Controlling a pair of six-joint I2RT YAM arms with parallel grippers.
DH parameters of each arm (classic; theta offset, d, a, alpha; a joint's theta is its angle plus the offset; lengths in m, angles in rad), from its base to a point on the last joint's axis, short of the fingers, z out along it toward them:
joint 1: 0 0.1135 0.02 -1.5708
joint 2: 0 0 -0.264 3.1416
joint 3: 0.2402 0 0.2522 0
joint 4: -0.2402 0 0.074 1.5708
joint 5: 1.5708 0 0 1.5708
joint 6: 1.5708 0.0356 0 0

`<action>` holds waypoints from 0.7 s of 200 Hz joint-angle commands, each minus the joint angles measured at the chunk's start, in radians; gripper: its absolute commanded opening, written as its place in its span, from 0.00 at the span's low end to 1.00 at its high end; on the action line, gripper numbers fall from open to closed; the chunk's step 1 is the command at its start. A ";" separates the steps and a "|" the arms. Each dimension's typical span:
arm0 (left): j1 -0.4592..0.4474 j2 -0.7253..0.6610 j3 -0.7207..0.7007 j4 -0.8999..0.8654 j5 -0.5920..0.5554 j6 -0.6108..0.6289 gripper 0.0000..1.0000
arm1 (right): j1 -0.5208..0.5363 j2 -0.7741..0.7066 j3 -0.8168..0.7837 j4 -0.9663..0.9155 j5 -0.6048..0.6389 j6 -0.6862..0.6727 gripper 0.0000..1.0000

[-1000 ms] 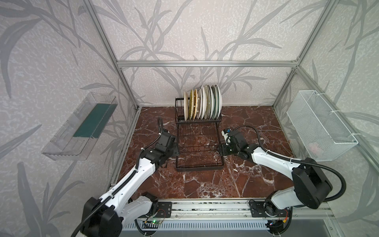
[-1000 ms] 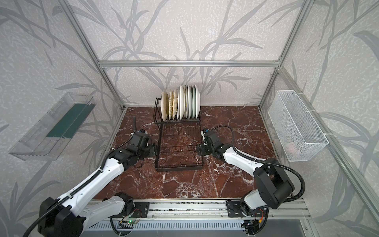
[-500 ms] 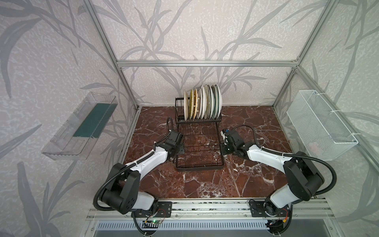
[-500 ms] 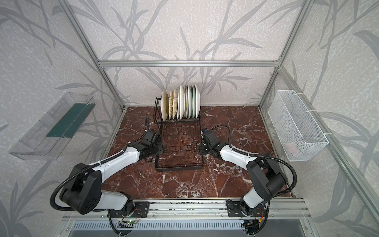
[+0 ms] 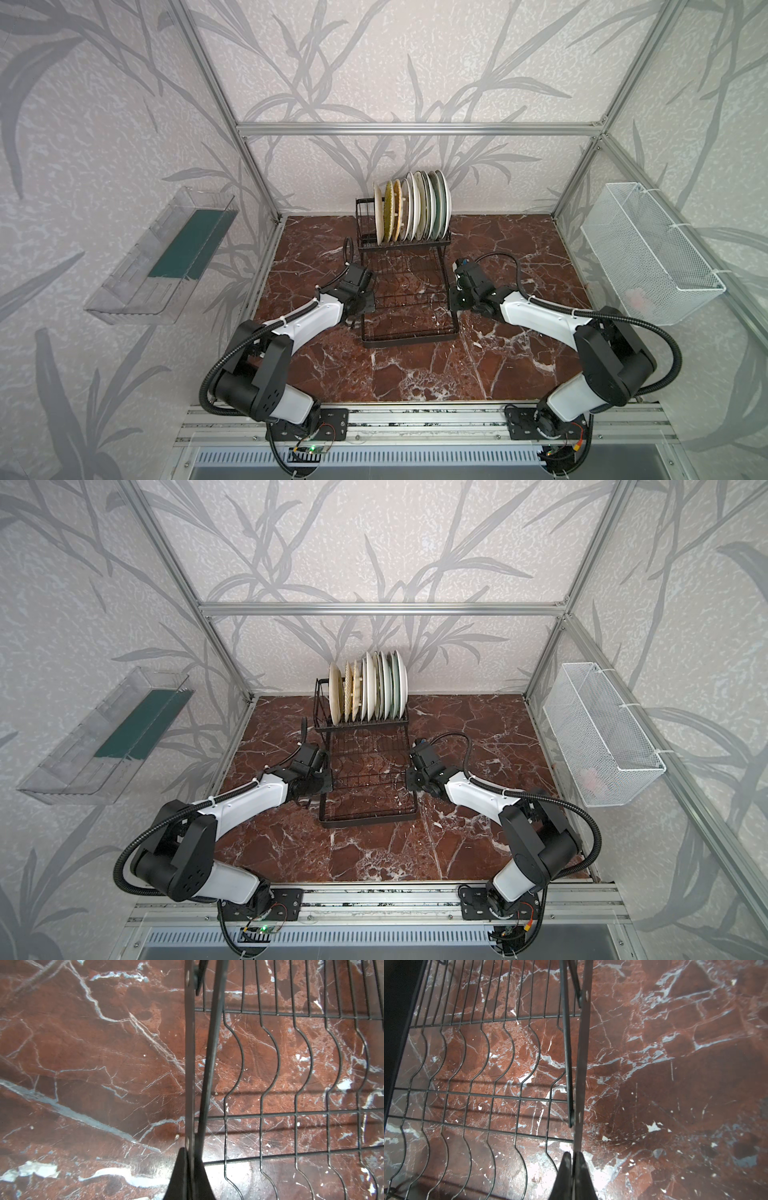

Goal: Load plates into a dish rack
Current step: Move the dish rack to the center of the table.

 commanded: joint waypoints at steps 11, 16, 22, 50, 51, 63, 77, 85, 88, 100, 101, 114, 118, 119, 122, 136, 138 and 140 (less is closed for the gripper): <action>-0.013 0.059 0.009 0.171 0.115 -0.051 0.00 | 0.002 -0.093 -0.040 -0.007 0.024 -0.004 0.00; -0.018 0.062 0.011 0.177 0.117 -0.050 0.00 | 0.000 -0.102 -0.049 -0.009 0.033 0.000 0.00; -0.022 0.067 0.015 0.182 0.118 -0.051 0.00 | -0.007 -0.116 -0.061 -0.007 0.038 0.005 0.00; -0.054 0.099 0.037 0.203 0.129 -0.051 0.00 | -0.049 -0.158 -0.097 -0.007 0.015 0.012 0.00; -0.054 0.101 0.038 0.204 0.130 -0.052 0.00 | -0.051 -0.160 -0.099 -0.007 0.015 0.012 0.00; -0.071 0.116 0.046 0.218 0.130 -0.056 0.00 | -0.061 -0.177 -0.114 -0.010 0.017 0.013 0.00; -0.087 0.137 0.058 0.221 0.130 -0.061 0.00 | -0.075 -0.194 -0.130 -0.008 0.009 0.016 0.00; -0.093 0.144 0.064 0.222 0.126 -0.065 0.00 | -0.078 -0.203 -0.137 -0.009 0.007 0.016 0.00; -0.093 0.145 0.066 0.222 0.125 -0.067 0.00 | -0.080 -0.205 -0.139 -0.009 0.009 0.015 0.00; -0.097 0.143 0.063 0.224 0.111 -0.074 0.00 | -0.085 -0.210 -0.143 -0.012 0.008 0.013 0.00; -0.097 0.142 0.062 0.224 0.110 -0.074 0.00 | -0.086 -0.210 -0.143 -0.012 0.008 0.013 0.00; -0.096 0.137 0.062 0.220 0.098 -0.080 0.00 | -0.091 -0.212 -0.147 -0.010 0.001 0.012 0.00; -0.096 0.135 0.063 0.218 0.094 -0.079 0.00 | -0.094 -0.213 -0.147 -0.009 0.002 0.012 0.00; -0.097 0.134 0.062 0.217 0.094 -0.079 0.00 | -0.093 -0.214 -0.147 -0.010 0.002 0.012 0.00; -0.097 0.132 0.063 0.215 0.090 -0.078 0.00 | -0.094 -0.215 -0.149 -0.008 0.004 0.013 0.00; -0.097 0.121 0.064 0.204 0.086 -0.076 0.00 | -0.096 -0.223 -0.154 -0.003 0.008 0.015 0.10; -0.097 0.121 0.064 0.203 0.085 -0.076 0.00 | -0.096 -0.225 -0.155 -0.003 0.009 0.015 0.13; -0.097 0.121 0.066 0.202 0.085 -0.075 0.00 | -0.096 -0.226 -0.155 -0.001 0.010 0.015 0.15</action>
